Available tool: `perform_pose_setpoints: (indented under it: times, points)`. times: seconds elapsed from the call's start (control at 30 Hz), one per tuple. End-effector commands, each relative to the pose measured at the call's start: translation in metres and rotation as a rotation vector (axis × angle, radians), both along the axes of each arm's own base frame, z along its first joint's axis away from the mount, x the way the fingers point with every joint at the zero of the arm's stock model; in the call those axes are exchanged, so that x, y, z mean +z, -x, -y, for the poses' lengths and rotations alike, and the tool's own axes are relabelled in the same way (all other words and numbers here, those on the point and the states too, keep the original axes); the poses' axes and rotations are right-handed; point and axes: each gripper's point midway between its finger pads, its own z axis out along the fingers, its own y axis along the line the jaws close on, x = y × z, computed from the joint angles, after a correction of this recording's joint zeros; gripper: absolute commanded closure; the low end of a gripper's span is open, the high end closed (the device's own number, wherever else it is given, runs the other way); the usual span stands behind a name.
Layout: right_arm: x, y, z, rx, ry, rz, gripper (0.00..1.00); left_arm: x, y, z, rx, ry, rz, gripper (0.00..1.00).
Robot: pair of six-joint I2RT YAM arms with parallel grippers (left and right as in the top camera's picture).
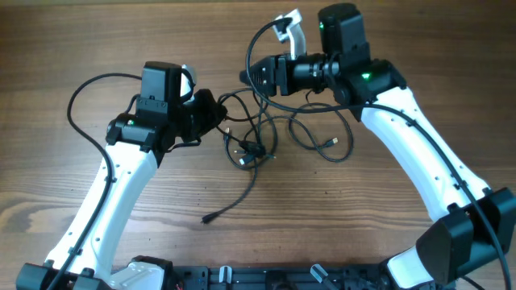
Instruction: Untangle cables
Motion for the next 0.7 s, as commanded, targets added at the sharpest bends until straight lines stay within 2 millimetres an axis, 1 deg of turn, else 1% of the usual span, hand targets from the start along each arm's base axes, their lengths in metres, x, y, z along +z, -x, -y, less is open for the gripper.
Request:
perform_pose_setpoints:
  times: [0.0, 0.1, 0.27, 0.37, 0.43, 0.5, 0.57, 0.67]
  points:
    - [-0.019, 0.009, -0.011, -0.059, 0.005, -0.214, 0.47, -0.004, -0.005, -0.009, 0.075, -0.015, -0.015, 0.96]
    - [-0.035, 0.01, -0.016, -0.076, 0.026, -0.282, 0.49, -0.004, -0.005, -0.009, 0.075, -0.015, -0.015, 0.96]
    - [-0.063, 0.003, -0.02, -0.132, 0.046, -0.409, 0.49, -0.004, -0.005, -0.009, 0.075, -0.015, -0.016, 0.96]
    - [-0.076, -0.004, -0.023, -0.147, 0.046, -0.439, 0.48, -0.004, -0.005, -0.009, 0.075, -0.014, -0.016, 0.96]
    - [-0.076, -0.012, -0.027, -0.147, 0.026, -0.412, 0.48, -0.004, -0.005, -0.009, 0.075, -0.015, -0.016, 0.96]
    - [-0.069, -0.022, -0.032, -0.156, -0.012, -0.383, 0.44, -0.004, -0.005, -0.009, 0.075, -0.014, -0.016, 0.96]
    - [-0.06, -0.033, -0.036, -0.175, -0.048, -0.326, 0.43, -0.004, -0.005, -0.009, 0.075, -0.014, -0.016, 0.96]
    - [-0.056, -0.043, -0.039, -0.226, -0.052, -0.285, 0.42, -0.004, -0.005, -0.009, 0.075, -0.014, -0.016, 0.96]
